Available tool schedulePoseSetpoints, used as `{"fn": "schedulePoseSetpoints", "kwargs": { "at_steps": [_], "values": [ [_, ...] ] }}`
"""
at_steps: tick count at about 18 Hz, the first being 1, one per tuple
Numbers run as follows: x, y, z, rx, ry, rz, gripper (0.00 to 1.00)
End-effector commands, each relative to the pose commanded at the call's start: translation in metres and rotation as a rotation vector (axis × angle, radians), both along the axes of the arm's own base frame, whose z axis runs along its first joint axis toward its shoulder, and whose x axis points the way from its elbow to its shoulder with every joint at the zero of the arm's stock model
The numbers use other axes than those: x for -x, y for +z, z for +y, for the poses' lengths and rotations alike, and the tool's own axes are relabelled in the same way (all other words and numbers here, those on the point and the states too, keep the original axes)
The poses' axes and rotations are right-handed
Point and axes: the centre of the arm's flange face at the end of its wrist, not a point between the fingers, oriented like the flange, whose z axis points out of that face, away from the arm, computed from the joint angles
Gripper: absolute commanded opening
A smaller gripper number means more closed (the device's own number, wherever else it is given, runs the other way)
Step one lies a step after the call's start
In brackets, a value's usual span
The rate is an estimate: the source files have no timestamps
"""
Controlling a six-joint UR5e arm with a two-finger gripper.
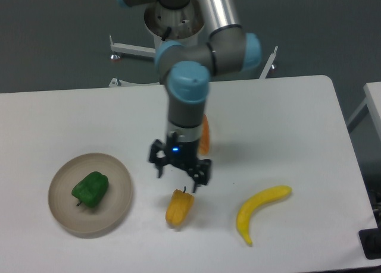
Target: Place the green pepper on the plate
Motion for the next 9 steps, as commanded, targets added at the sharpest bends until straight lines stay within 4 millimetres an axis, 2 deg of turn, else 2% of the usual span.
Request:
{"fn": "schedulePoseSetpoints", "kwargs": {
  "at_steps": [3,6,9],
  "values": [
    [0.046,0.015,-0.015,0.007,-0.005,0.073,1.0],
    [0.072,0.028,-0.022,0.05,-0.05,0.175,1.0],
    [0.082,0.025,-0.027,0.071,-0.105,0.203,1.0]
  ]
}}
